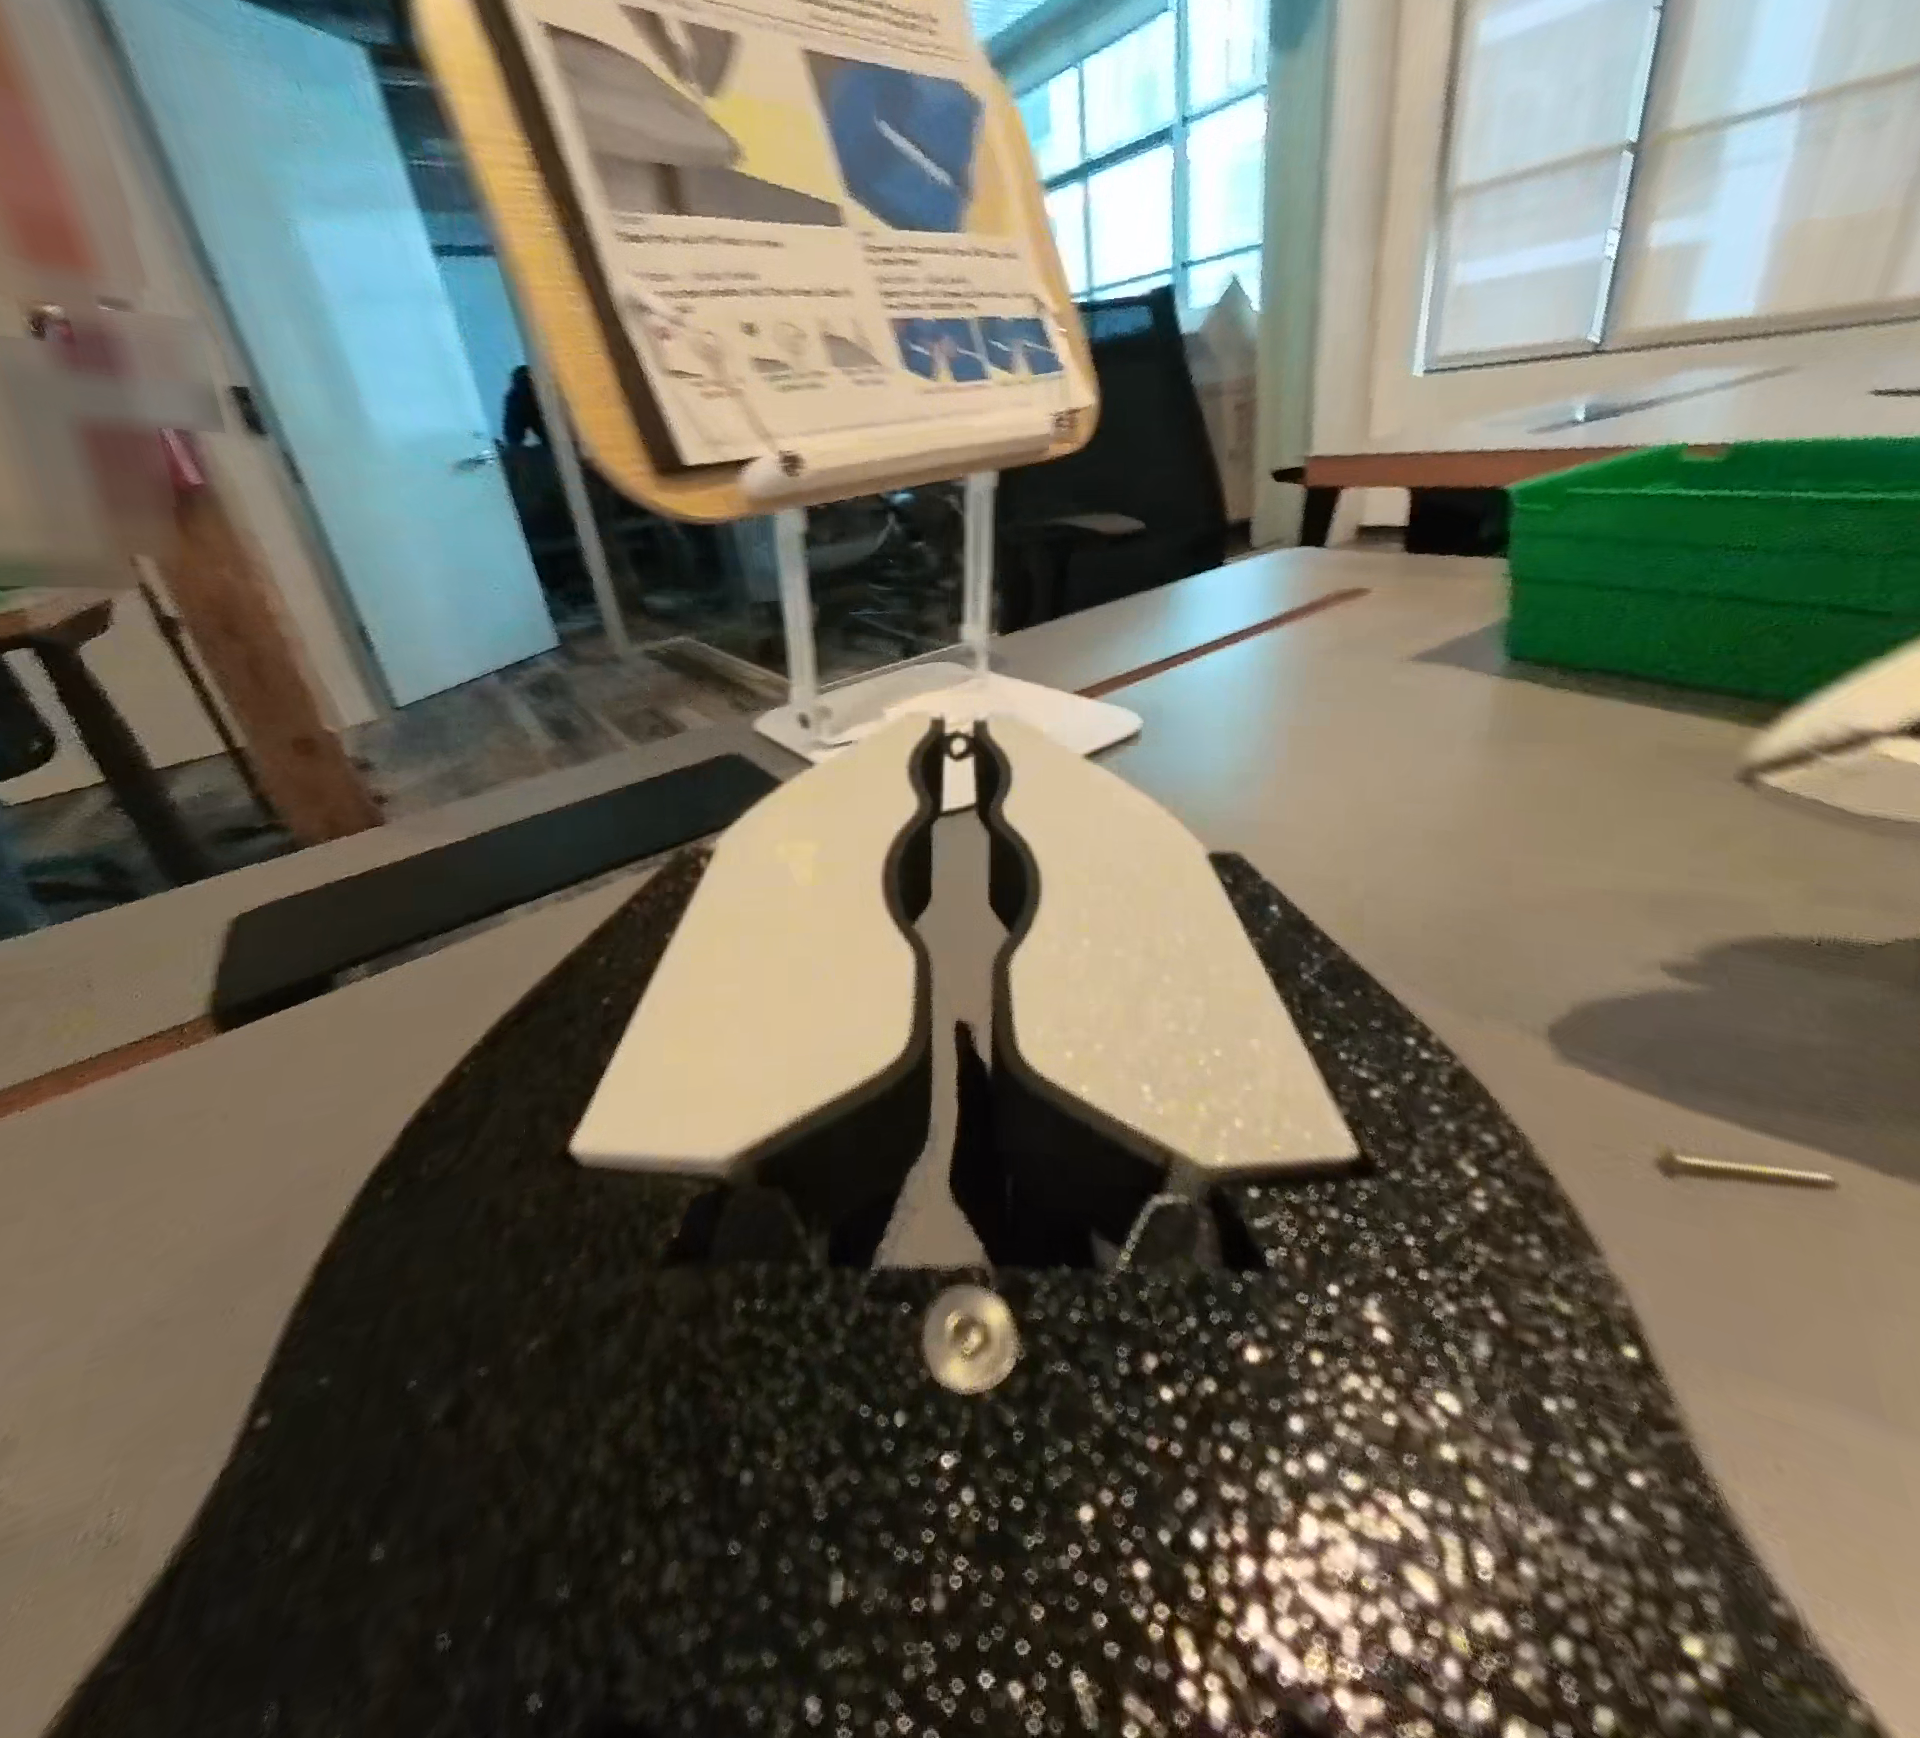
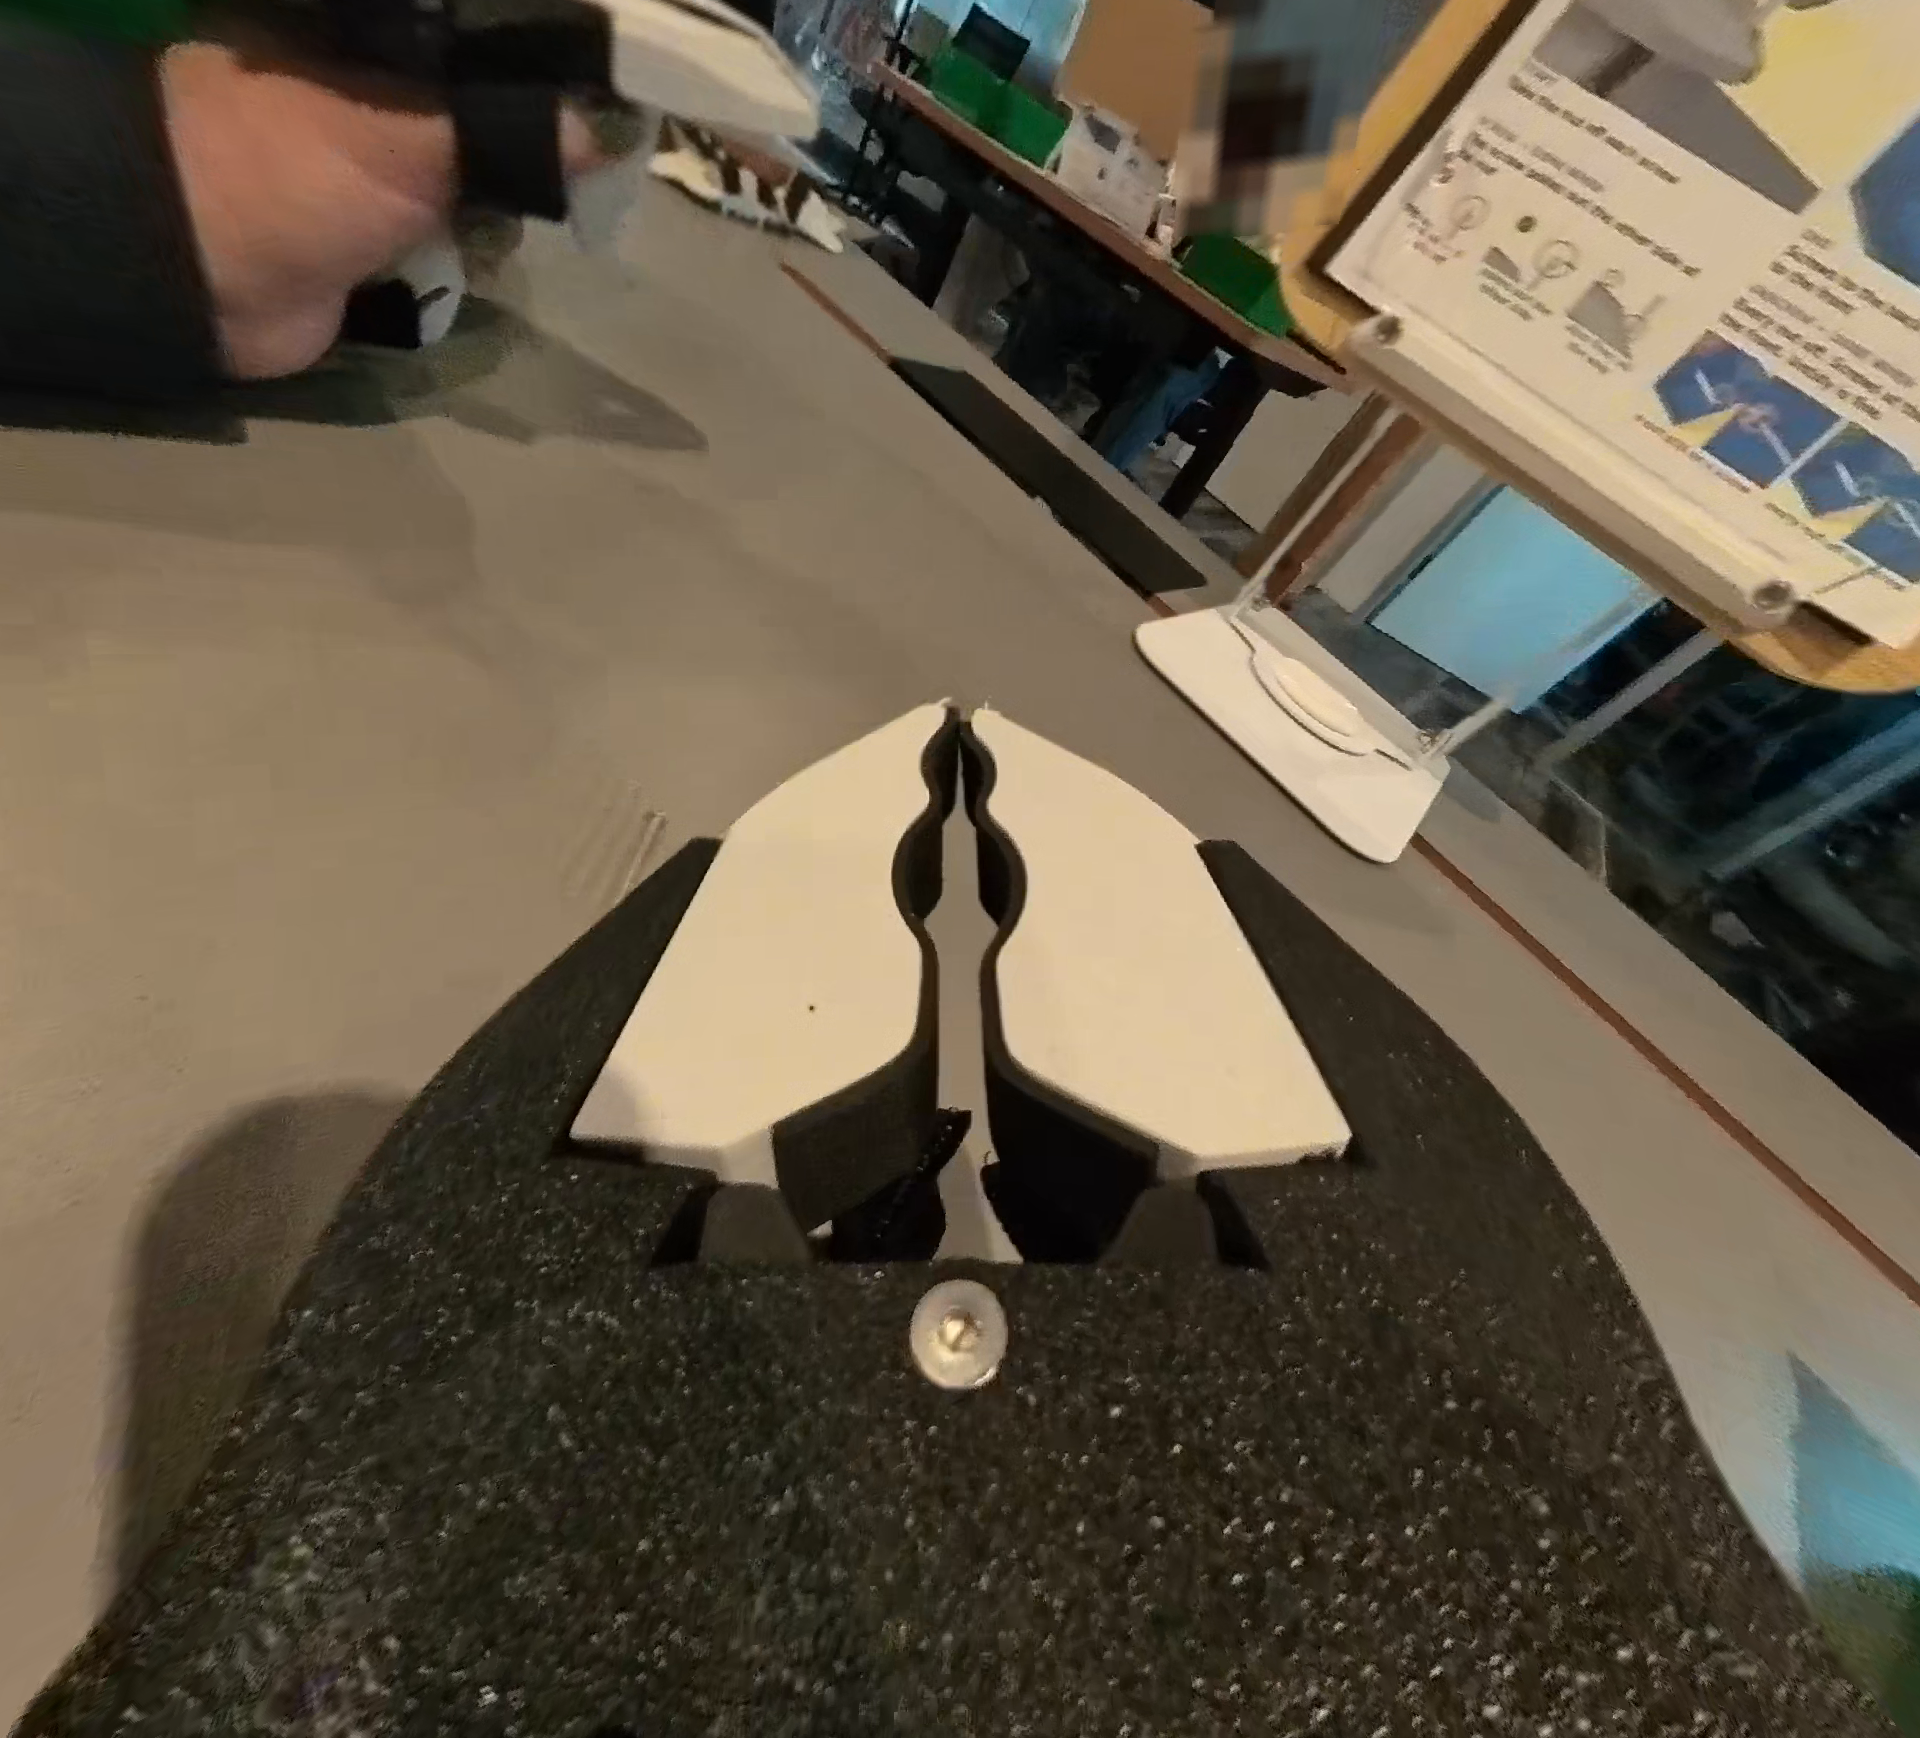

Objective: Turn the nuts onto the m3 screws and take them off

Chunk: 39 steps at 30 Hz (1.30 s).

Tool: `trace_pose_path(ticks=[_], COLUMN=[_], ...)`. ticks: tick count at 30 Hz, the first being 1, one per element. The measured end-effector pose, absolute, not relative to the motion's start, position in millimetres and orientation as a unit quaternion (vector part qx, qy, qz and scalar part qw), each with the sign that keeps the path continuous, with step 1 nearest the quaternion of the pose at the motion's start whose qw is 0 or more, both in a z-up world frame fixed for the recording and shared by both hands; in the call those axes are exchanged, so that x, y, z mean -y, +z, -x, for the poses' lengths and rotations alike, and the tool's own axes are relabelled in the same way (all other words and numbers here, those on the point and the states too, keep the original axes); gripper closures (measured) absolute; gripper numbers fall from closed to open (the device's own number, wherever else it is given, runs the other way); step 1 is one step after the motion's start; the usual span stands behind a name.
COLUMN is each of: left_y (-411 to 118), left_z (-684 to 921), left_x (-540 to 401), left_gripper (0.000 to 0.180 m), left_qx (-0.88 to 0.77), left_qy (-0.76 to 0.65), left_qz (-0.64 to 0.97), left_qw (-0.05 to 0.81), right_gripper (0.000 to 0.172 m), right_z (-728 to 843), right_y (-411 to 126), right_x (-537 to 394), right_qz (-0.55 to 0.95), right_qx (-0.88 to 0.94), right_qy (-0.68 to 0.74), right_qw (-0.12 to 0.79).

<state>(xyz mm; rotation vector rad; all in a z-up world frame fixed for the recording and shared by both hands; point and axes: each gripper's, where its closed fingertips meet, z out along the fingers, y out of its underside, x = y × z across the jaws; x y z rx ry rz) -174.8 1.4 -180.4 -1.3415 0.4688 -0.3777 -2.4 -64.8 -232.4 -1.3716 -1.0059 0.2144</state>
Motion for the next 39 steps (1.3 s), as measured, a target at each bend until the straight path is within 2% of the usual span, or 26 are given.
trace_pose_path(ticks=[9, 17, 24, 29, 34, 39], left_y=[-179.1, -194.9, -216.0, -215.5, -197.6, -190.4], left_z=[188.7, 86.0, 35.6, 43.4, 109.3, 165.2], left_x=[-3.4, 39.2, 69.8, 63.8, 27.5, 10.9], left_gripper=[0.176, 0.176, 0.176, 0.176, 0.176, 0.176], left_qx=[-0.192, -0.316, -0.403, -0.385, -0.313, -0.256], left_qy=[-0.215, -0.257, -0.273, -0.289, -0.198, -0.203], left_qz=[0.612, 0.638, 0.617, 0.622, 0.653, 0.681], left_qw=[0.737, 0.653, 0.619, 0.617, 0.661, 0.656], right_gripper=[0.172, 0.172, 0.172, 0.172, 0.172, 0.172], right_z=[17.9, 13.1, 7.6, 2.7, -2.5, -8.5], right_y=[-248.6, -241.9, -234.1, -230.5, -227.3, -223.2], right_x=[75.9, 75.2, 73.5, 71.0, 68.7, 65.2], right_qz=[0.598, 0.601, 0.606, 0.613, 0.617, 0.622], right_qx=[0.497, 0.477, 0.449, 0.429, 0.412, 0.389], right_qy=[0.045, 0.059, 0.089, 0.102, 0.107, 0.122], right_qw=[0.626, 0.638, 0.65, 0.656, 0.662, 0.669])
